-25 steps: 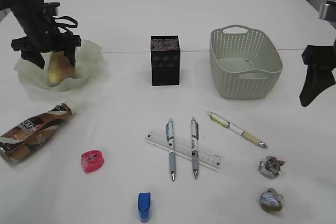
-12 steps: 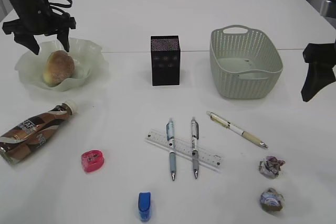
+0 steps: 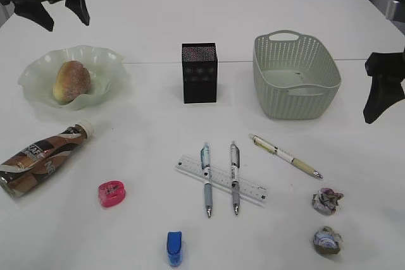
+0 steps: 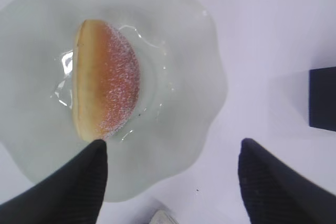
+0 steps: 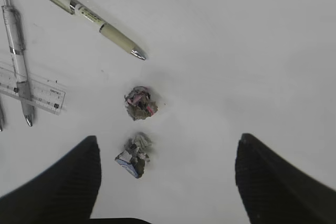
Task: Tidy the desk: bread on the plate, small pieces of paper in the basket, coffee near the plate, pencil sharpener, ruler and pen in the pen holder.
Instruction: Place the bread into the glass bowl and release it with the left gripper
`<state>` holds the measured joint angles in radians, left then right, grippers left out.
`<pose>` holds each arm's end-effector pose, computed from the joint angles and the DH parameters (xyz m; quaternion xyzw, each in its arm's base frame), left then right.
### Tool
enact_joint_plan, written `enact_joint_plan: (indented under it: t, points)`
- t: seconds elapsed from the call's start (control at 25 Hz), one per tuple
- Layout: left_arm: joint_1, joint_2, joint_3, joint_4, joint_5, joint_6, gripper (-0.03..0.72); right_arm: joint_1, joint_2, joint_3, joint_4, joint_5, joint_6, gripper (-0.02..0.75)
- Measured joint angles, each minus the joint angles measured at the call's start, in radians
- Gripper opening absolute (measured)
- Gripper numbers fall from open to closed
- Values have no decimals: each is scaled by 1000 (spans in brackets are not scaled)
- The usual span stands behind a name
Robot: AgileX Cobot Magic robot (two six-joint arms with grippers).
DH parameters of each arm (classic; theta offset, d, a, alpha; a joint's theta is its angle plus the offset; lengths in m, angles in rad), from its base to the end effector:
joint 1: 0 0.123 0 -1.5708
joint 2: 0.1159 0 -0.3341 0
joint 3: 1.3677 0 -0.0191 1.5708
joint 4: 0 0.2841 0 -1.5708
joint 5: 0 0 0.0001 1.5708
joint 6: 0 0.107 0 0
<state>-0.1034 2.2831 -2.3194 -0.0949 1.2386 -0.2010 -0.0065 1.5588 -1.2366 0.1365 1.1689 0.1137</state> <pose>0.5686 -0.0686 0.3072 -0.0524 0.9717 -0.0808 0.2159 0.3334 0.0112 0.3031 0.0810 0.9911 0.0691 0.0796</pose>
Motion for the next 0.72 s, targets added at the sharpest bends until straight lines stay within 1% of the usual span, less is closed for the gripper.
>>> enact_joint_plan:
  t: [0.12, 0.2, 0.36, 0.52, 0.6, 0.72]
  points:
    - [-8, -70, 48, -11, 0, 12, 561, 0, 0, 0, 0, 19, 1, 584]
    - [-10, -129, 103, -11, 2, 27, 561, 0, 0, 0, 0, 34, 1, 584]
    - [-10, -268, 250, -1, 3, 41, 560, 0, 0, 0, 6, 47, 1, 584]
    - [-10, -421, 398, 21, 5, 46, 559, 4, 0, 0, 54, 49, 1, 584]
    - [-10, -497, 457, 36, 5, 48, 559, 23, 0, 0, 56, 49, 1, 584]
    - [-10, -619, 532, 46, 7, 48, 559, 98, 0, 0, 19, 49, -11, 584]
